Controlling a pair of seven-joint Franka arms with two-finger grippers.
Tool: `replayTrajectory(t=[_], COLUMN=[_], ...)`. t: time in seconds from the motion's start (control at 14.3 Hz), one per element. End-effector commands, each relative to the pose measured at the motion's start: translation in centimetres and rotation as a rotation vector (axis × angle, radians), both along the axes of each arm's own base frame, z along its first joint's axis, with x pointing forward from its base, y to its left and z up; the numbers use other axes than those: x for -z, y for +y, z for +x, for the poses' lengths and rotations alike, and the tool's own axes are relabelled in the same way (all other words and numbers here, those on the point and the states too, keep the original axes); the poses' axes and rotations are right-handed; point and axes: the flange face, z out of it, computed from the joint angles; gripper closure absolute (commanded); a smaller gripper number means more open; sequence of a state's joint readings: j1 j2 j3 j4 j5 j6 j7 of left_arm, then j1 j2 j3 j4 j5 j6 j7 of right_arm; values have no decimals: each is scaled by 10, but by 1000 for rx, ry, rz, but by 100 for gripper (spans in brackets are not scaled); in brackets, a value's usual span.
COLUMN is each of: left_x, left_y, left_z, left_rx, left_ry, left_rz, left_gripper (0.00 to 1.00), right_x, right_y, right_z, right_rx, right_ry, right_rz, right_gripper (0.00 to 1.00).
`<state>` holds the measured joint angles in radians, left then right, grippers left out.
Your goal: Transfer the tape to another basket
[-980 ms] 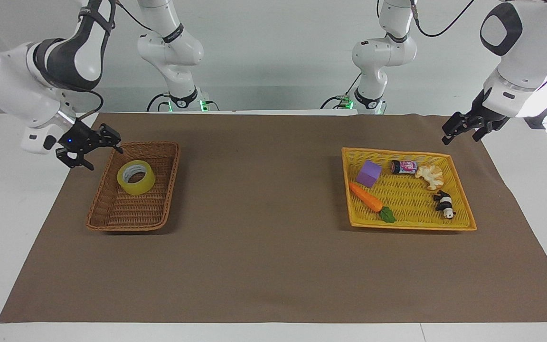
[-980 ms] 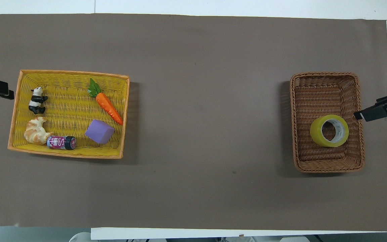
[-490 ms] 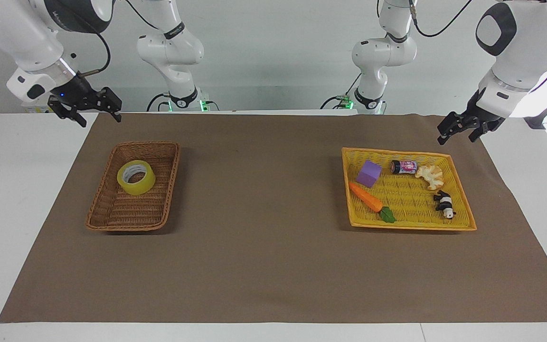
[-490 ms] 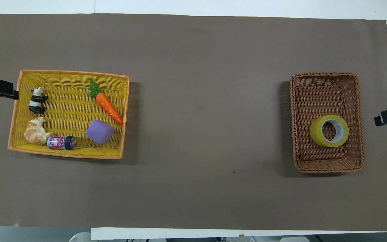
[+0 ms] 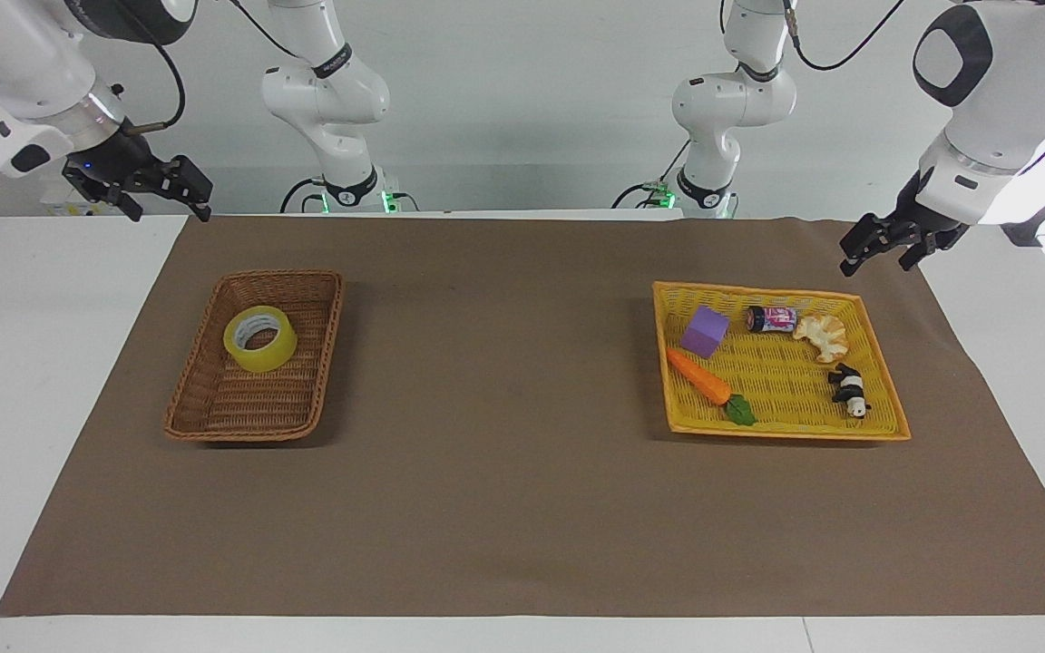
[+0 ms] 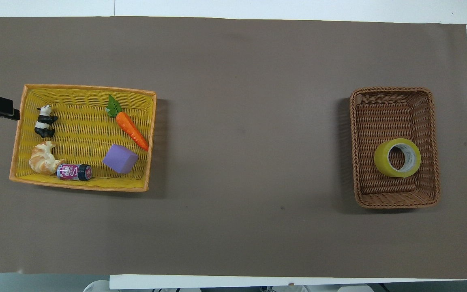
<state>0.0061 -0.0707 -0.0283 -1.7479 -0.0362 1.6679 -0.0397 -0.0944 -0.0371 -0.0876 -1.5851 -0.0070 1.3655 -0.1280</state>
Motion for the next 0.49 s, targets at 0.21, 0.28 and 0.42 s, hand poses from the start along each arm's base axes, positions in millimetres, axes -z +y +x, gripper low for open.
replayTrajectory(t=[0.21, 0.28, 0.42], left_x=[-2, -2, -2], left_y=[2, 2, 2], left_z=[-2, -2, -2], left_rx=[2, 2, 2], left_ry=[3, 1, 1], left_rz=[-9, -7, -7], left_gripper=[0, 0, 0], right_x=[13, 14, 14], right_y=[4, 4, 4], right_z=[-4, -3, -2], right_rx=[0, -1, -1], right_ry=[2, 4, 1], right_rz=[-22, -22, -23], right_gripper=[0, 0, 0])
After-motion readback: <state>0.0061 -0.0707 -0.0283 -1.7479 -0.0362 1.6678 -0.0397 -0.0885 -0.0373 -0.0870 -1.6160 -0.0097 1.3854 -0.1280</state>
